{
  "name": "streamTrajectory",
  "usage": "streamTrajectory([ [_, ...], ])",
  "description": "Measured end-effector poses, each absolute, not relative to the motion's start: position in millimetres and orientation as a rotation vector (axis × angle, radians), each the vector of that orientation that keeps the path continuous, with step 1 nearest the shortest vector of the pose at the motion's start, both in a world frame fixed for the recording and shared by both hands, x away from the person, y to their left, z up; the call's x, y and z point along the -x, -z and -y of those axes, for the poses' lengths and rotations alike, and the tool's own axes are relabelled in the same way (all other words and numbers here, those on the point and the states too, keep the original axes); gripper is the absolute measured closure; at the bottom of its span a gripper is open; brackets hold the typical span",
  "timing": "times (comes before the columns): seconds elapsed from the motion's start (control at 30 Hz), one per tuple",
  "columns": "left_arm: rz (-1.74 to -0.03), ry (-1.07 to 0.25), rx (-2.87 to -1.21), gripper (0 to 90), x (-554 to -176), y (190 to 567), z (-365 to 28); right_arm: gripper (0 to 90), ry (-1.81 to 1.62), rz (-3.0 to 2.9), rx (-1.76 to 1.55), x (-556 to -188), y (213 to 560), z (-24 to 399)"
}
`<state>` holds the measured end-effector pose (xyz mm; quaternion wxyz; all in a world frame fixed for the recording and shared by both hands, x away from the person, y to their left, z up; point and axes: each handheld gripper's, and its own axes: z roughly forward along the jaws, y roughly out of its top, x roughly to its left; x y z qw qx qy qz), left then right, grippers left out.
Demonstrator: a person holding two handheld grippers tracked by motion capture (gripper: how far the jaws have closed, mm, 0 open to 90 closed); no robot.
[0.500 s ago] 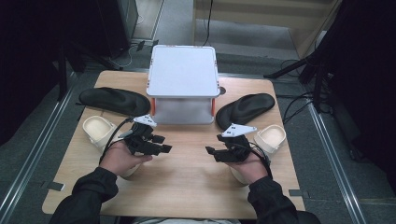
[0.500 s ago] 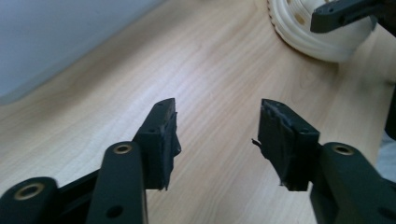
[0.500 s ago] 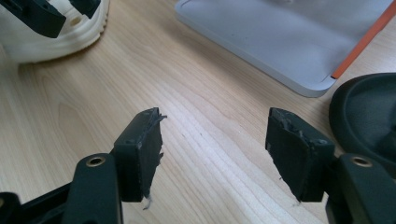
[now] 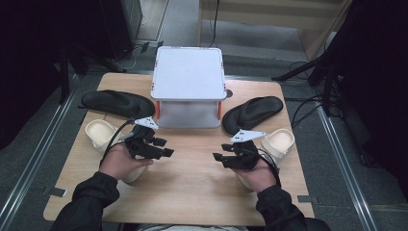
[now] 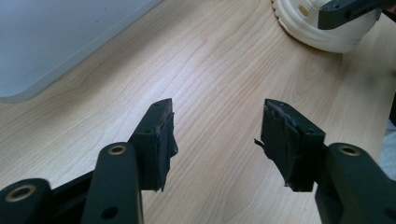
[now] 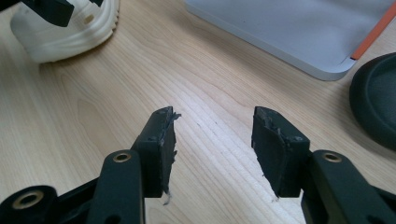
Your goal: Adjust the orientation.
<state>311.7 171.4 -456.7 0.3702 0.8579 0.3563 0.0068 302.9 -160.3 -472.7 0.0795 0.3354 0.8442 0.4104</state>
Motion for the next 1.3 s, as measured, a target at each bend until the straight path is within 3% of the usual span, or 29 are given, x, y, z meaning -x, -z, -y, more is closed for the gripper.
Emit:
streamTrajectory([
  [0.23,-0.897,-0.004,-2.208,37.7,-312.8,452.4,-177.0,45.8,-1.239,-2.557,-0.944,-295.7,470.9,154.4],
  [0.5,-0.917,-0.021,-2.215,38.0,-313.8,445.9,-187.8,45.2,-1.282,-2.564,-0.936,-290.8,467.7,150.1],
  [1.3,-1.003,-0.098,-2.217,47.4,-312.1,423.9,-231.8,40.7,-1.252,-2.602,-0.892,-286.5,468.4,140.7],
])
